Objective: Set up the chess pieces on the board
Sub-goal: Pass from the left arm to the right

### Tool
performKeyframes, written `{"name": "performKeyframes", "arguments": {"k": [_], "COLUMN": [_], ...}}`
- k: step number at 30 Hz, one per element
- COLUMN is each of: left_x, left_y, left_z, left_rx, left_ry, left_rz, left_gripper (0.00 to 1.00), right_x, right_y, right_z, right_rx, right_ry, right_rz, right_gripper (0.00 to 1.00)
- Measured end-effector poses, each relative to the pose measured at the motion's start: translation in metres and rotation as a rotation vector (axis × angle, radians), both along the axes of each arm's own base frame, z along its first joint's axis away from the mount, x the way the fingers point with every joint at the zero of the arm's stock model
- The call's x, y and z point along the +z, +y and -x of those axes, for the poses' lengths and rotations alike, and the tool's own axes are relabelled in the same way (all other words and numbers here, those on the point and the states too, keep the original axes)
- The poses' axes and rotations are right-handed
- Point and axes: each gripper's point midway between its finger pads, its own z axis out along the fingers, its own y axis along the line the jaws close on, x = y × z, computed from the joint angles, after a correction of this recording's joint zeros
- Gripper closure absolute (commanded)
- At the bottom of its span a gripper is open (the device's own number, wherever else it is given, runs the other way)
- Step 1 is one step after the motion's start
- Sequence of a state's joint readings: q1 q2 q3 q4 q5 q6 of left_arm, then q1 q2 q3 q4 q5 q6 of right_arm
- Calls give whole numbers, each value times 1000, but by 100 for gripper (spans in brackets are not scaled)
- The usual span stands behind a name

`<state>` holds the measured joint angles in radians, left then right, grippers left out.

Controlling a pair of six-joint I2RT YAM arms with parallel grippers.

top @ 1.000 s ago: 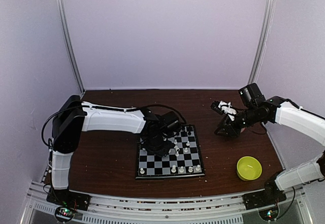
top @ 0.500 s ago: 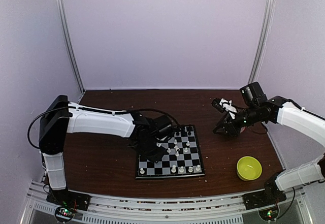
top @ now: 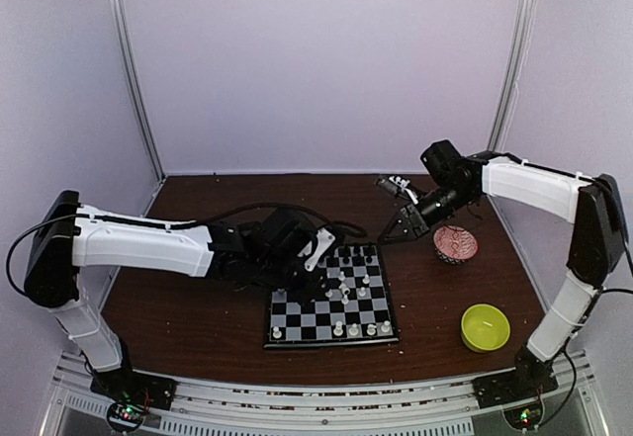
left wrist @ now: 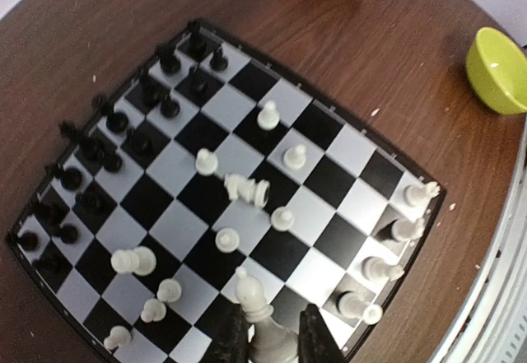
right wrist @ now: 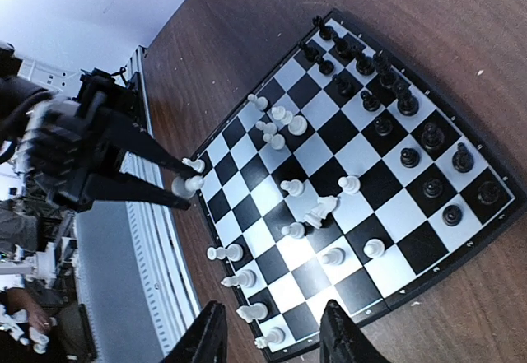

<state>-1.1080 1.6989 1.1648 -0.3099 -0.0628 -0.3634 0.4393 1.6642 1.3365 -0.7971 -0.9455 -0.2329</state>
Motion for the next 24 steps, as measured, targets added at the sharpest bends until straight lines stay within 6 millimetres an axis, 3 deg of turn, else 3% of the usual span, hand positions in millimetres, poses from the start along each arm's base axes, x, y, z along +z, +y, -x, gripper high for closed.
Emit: {"name": "performKeyframes", "arguments": {"k": [3, 7, 14, 24], "left_x": [25, 40, 47, 48], "left_y": [-14, -21, -26, -29], "left_z": [1, 2, 3, 9], "left_rx": [-49, -76, -101, -122], "left_ry": [-61, -105, -126, -133], "left_rz": [79, 133, 162, 165], "left_gripper": [89, 88, 87, 87], "right_x": [-14, -18, 1, -6], "right_y": [12, 32, 68, 81], "right_z": [-2, 13, 47, 62], "right_rx": [12, 56, 175, 202], "right_ry": [121, 214, 271, 344], "right_rz": [-4, 0, -49, -47], "right_gripper": [60, 57, 53, 57]}}
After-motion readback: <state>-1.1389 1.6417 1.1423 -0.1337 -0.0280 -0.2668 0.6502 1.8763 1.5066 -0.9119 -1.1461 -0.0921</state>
